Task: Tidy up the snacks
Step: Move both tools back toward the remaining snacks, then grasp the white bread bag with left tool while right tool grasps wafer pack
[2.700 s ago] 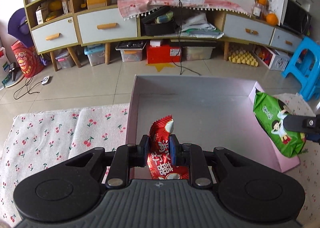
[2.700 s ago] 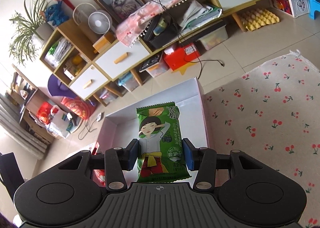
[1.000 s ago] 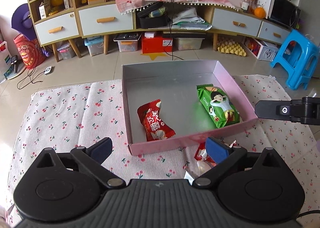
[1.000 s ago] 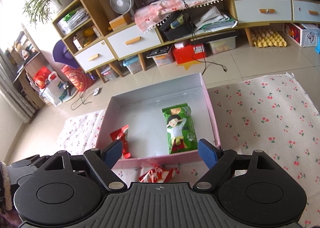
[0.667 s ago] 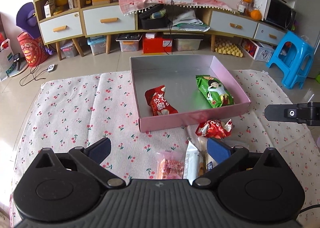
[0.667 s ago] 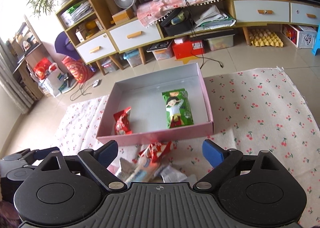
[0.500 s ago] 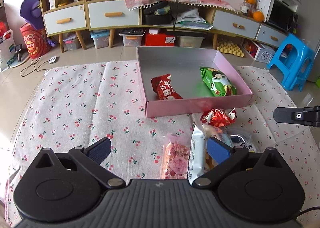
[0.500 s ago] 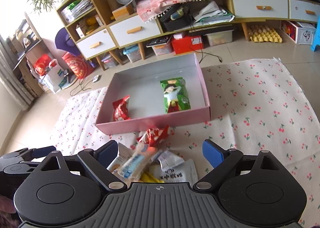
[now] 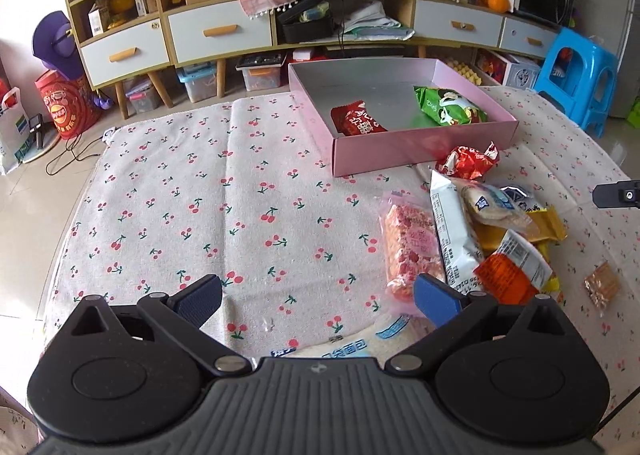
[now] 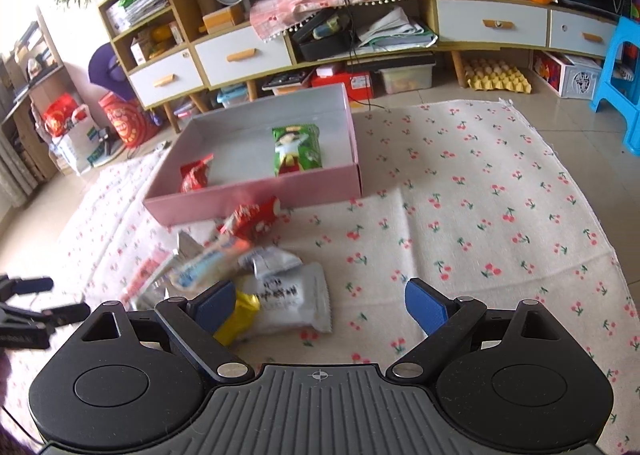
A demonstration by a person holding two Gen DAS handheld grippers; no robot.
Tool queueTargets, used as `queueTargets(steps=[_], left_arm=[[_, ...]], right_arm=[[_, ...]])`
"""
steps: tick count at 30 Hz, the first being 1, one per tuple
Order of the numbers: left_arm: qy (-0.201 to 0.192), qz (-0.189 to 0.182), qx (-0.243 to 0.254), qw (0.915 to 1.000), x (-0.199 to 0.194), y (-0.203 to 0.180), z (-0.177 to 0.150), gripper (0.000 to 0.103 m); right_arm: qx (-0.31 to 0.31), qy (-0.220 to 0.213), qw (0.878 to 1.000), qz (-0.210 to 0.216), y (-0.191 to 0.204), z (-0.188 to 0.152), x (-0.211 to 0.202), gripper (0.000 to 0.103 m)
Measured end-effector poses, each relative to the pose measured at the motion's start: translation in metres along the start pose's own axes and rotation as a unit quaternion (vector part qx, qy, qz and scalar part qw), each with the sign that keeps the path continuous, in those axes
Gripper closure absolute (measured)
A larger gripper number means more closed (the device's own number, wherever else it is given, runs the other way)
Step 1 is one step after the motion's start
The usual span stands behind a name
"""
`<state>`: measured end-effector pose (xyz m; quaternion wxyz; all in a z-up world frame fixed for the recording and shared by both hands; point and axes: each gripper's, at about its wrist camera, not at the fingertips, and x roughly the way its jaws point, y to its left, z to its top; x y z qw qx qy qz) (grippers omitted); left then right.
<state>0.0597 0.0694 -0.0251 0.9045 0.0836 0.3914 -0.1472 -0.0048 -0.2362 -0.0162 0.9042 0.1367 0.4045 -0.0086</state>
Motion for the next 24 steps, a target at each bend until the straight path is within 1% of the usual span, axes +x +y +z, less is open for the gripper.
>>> queueTargets(steps=[3, 7, 11, 14, 17, 19, 22, 24], left_arm=[[-0.012, -0.015, 0.002, 0.9998, -0.004, 0.010, -0.011, 0.001], [-0.015, -0.037, 0.006, 0.9992, -0.002, 0.021, -0.027, 0.001], [-0.009, -0.046, 0.022, 0.9986, 0.005, 0.029, -0.038, 0.001], [-0.012, -0.064, 0.026, 0.9976, 0.007, 0.035, -0.041, 0.001], [-0.010, -0.079, 0.033, 0.9963, 0.007, 0.037, -0.041, 0.001], [-0.003, -0.093, 0.038, 0.9950, 0.008, 0.037, -0.043, 0.001], [0.021, -0.111, 0.047, 0.9925, 0.013, 0.035, -0.047, 0.001], [0.024, -0.106, 0.065, 0.9919, 0.013, 0.030, -0.052, 0.001]], right_arm=[[-0.016, -0.005, 1.000, -0.002, -0.004, -0.016, -0.002, 0.010], [-0.033, -0.005, 0.999, 0.000, -0.009, -0.037, -0.003, 0.010], [-0.062, 0.009, 0.998, -0.003, -0.011, -0.059, 0.000, 0.010], [-0.093, 0.020, 0.995, 0.002, -0.008, -0.074, 0.001, 0.010], [-0.122, 0.024, 0.992, 0.005, -0.001, -0.086, 0.001, 0.007], [-0.143, 0.015, 0.990, 0.000, 0.004, -0.091, -0.001, 0.005], [-0.142, 0.018, 0.990, 0.005, 0.005, -0.090, 0.000, 0.004], [-0.139, 0.019, 0.990, 0.006, 0.004, -0.090, 0.001, 0.004]])
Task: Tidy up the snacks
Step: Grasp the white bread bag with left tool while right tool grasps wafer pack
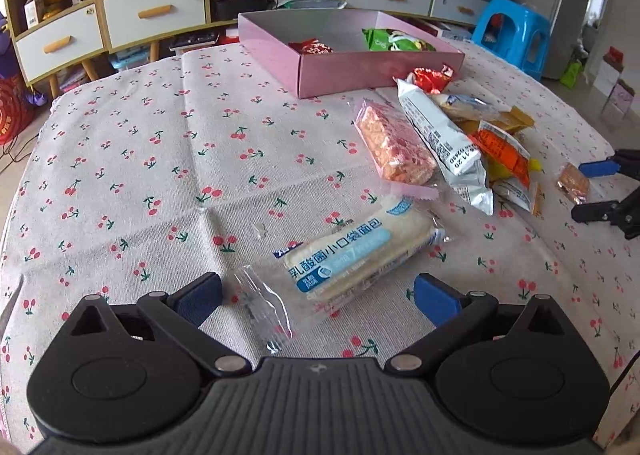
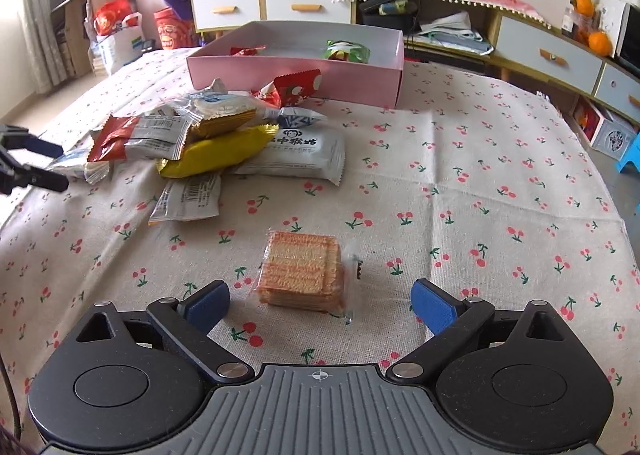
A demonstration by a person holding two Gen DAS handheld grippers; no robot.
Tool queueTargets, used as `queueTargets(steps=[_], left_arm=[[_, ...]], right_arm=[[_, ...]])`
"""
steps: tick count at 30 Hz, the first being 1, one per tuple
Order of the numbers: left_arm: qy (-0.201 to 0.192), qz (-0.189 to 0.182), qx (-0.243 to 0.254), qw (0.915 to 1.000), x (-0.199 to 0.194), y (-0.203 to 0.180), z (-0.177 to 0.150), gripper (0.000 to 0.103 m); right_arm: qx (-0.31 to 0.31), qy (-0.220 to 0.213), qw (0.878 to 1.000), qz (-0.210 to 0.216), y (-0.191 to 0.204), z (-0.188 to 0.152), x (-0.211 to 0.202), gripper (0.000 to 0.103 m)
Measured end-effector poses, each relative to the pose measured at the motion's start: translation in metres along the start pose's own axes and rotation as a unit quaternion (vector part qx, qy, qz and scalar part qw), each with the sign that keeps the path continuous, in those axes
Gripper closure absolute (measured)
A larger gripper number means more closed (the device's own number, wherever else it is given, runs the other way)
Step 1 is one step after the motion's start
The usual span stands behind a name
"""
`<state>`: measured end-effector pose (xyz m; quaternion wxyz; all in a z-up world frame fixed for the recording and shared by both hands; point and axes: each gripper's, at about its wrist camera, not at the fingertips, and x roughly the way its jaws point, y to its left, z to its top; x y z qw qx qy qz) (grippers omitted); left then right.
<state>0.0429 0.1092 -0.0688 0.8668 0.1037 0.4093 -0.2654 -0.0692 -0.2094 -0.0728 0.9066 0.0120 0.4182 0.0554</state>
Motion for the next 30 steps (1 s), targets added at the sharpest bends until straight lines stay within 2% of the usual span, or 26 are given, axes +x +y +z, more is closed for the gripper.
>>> queueTargets(steps=[5, 9, 12, 19, 23, 26, 27, 29, 30], left_arm=[[0.003, 0.001, 0.010, 0.9999, -0.001, -0.005, -0.001, 0.003], [-0.005, 0.020, 0.016, 0.9997, 0.001, -0.007, 0.001, 0.004], [-0.015, 0.036, 0.017, 0.9991, 0.002, -0.008, 0.004, 0.010], [-0.040, 0.071, 0.080, 0.9935, 0.003, -0.027, 0.008, 0.011], [-0.045, 0.075, 0.096, 0.9915, 0.003, -0.032, 0.011, 0.016], [-0.047, 0.077, 0.108, 0.9901, 0.003, -0.037, 0.011, 0.025], [-0.047, 0.077, 0.110, 0.9898, 0.003, -0.038, 0.011, 0.027], [-0.048, 0.074, 0.114, 0.9896, 0.001, -0.039, 0.010, 0.037], [-0.048, 0.073, 0.116, 0.9894, 0.001, -0.041, 0.010, 0.040]], right_arm=[[0.001, -0.003, 1.000, -0.001, -0.001, 0.001, 0.002, 0.004], [0.002, -0.003, 1.000, -0.003, 0.000, 0.001, 0.002, 0.004], [0.002, -0.003, 1.000, -0.004, 0.000, 0.002, 0.002, 0.004], [0.005, -0.006, 1.000, -0.010, 0.001, 0.003, 0.003, 0.006], [0.004, -0.008, 1.000, -0.008, 0.002, 0.003, 0.002, 0.009], [0.002, -0.011, 1.000, -0.003, 0.003, 0.004, 0.000, 0.018], [0.001, -0.012, 1.000, -0.001, 0.004, 0.005, 0.000, 0.024], [0.000, -0.014, 1.000, 0.003, 0.005, 0.006, -0.001, 0.036], [0.000, -0.015, 1.000, 0.004, 0.006, 0.007, -0.001, 0.045]])
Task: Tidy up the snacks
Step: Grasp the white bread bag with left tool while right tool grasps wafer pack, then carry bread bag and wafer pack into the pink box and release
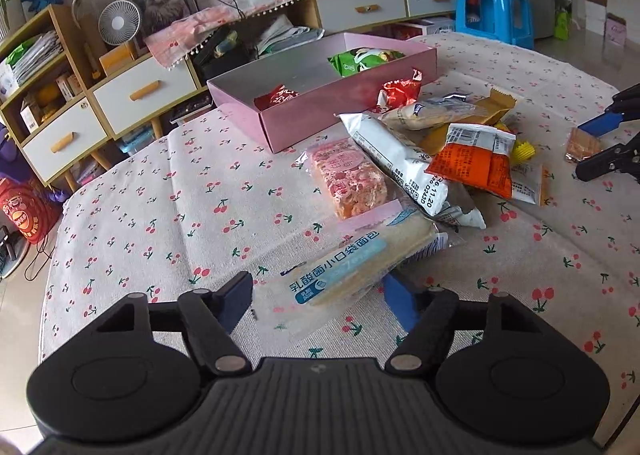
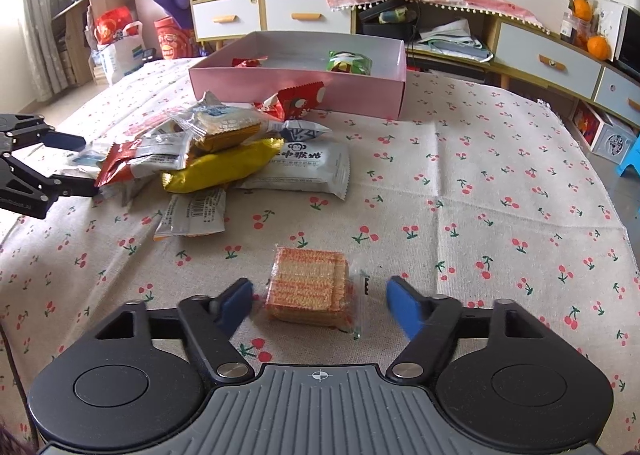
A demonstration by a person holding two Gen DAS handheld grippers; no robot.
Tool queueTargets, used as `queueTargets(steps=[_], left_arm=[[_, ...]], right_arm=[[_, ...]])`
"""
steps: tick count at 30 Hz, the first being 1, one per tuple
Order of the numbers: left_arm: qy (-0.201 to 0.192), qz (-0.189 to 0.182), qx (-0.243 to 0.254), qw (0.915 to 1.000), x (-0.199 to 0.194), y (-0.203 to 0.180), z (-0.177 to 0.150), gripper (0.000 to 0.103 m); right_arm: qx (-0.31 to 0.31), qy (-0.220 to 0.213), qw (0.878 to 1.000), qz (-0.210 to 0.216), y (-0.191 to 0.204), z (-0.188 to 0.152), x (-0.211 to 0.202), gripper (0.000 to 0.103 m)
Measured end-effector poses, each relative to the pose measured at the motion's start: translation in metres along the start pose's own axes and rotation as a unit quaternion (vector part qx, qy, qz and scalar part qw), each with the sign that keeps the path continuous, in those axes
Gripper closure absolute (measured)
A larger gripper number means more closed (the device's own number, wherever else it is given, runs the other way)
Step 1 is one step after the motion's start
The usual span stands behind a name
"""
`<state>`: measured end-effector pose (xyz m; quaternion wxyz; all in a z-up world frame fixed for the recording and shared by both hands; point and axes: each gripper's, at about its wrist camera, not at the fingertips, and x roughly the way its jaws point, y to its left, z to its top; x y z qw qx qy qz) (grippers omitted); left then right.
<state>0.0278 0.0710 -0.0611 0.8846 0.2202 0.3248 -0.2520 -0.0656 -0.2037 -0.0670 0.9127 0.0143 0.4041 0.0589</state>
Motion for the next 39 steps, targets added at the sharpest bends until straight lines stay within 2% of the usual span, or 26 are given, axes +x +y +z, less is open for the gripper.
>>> queueTargets(steps=[1, 3, 4, 8, 16, 23, 32, 39], left_arm=[[0.000, -0.001, 0.003, 1.0000, -0.001, -0.001, 0.000, 0.045], [-0.001, -0.002, 0.013, 0.9999, -0.002, -0.005, 0.001, 0.055], [-0.001, -0.006, 0.019, 0.9998, -0.002, -0.008, 0.001, 0.067], [-0.004, 0.009, 0.041, 0.9991, -0.004, -0.015, 0.002, 0.075], [-0.030, 0.010, 0.028, 0.9991, -0.015, -0.015, 0.009, 0.083], [-0.074, 0.000, 0.001, 0.9973, -0.032, -0.013, 0.021, 0.092], [-0.096, -0.032, -0.081, 0.9915, -0.037, -0.006, 0.038, 0.093], [-0.110, -0.059, -0.152, 0.9804, -0.038, 0.002, 0.055, 0.093]], right_arm=[[-0.001, -0.001, 1.000, 0.000, 0.001, 0.001, 0.000, 0.050], [-0.002, 0.000, 1.000, 0.001, 0.001, 0.001, 0.000, 0.051], [-0.002, -0.001, 1.000, 0.001, 0.001, 0.001, -0.001, 0.056], [-0.005, -0.002, 1.000, -0.003, 0.002, 0.003, -0.001, 0.058], [0.006, -0.021, 1.000, -0.008, -0.003, 0.011, -0.008, 0.059], [0.034, -0.046, 0.998, -0.002, -0.010, 0.026, -0.018, 0.059], [0.090, -0.059, 0.994, 0.015, -0.019, 0.048, -0.020, 0.059], [0.126, -0.059, 0.990, 0.038, -0.018, 0.069, -0.016, 0.059]])
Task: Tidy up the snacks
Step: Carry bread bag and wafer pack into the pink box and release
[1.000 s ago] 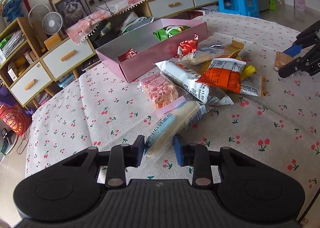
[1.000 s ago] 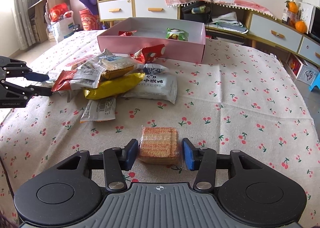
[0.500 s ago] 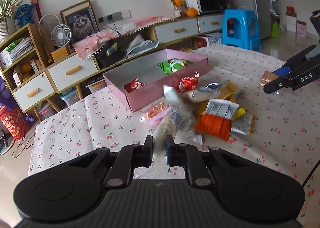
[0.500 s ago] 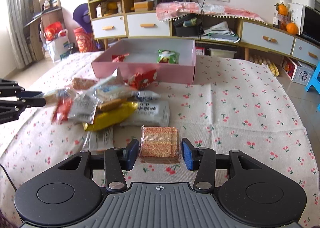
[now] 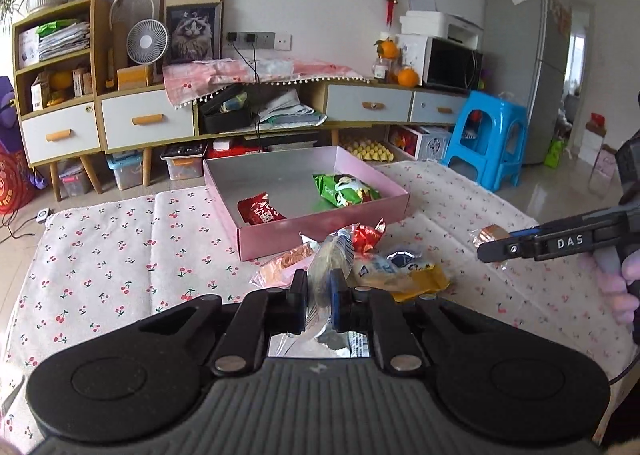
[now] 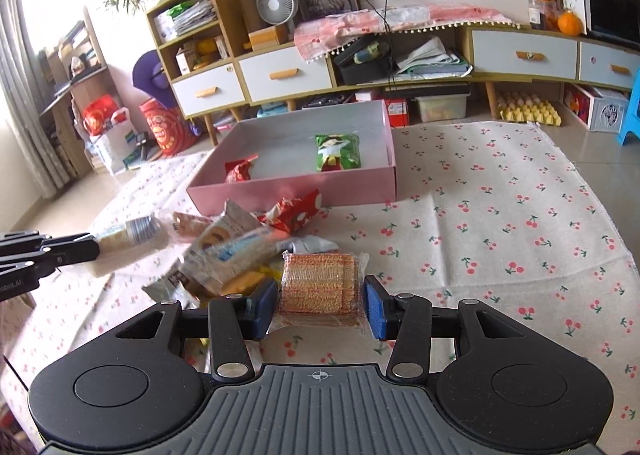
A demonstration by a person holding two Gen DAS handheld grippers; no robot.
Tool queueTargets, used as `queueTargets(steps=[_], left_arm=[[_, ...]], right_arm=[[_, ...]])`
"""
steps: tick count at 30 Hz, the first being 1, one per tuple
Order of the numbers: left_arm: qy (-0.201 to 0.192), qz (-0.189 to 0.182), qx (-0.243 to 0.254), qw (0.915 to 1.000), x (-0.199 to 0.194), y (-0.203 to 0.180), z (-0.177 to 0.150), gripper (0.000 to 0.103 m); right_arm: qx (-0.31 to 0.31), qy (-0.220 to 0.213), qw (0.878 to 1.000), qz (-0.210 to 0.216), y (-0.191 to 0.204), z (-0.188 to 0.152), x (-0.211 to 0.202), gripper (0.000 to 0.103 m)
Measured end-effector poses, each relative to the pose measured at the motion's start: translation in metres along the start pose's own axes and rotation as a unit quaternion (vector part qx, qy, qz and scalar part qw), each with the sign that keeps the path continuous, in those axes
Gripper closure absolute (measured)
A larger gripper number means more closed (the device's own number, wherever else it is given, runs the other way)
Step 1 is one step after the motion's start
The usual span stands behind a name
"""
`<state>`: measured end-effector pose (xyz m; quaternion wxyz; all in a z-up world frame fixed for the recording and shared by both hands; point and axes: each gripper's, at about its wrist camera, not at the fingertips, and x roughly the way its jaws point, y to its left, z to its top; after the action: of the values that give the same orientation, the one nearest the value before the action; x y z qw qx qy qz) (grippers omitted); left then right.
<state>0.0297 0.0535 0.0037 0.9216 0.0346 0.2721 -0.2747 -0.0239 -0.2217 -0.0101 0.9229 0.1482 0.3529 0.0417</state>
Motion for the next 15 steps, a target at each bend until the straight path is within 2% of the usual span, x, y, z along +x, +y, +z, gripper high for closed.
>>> queueTargets(steps=[6, 15], left_arm=[[-0.003, -0.002, -0.047, 0.9989, 0.009, 0.000, 0.014, 0.093], [0.002, 0.011, -0.101, 0.9948, 0.027, 0.001, 0.033, 0.093]], right_arm=[[0.039, 0.004, 0.999, 0.019, 0.003, 0.018, 0.010, 0.059], [0.071, 0.003, 0.997, 0.020, 0.006, 0.044, 0.029, 0.059]])
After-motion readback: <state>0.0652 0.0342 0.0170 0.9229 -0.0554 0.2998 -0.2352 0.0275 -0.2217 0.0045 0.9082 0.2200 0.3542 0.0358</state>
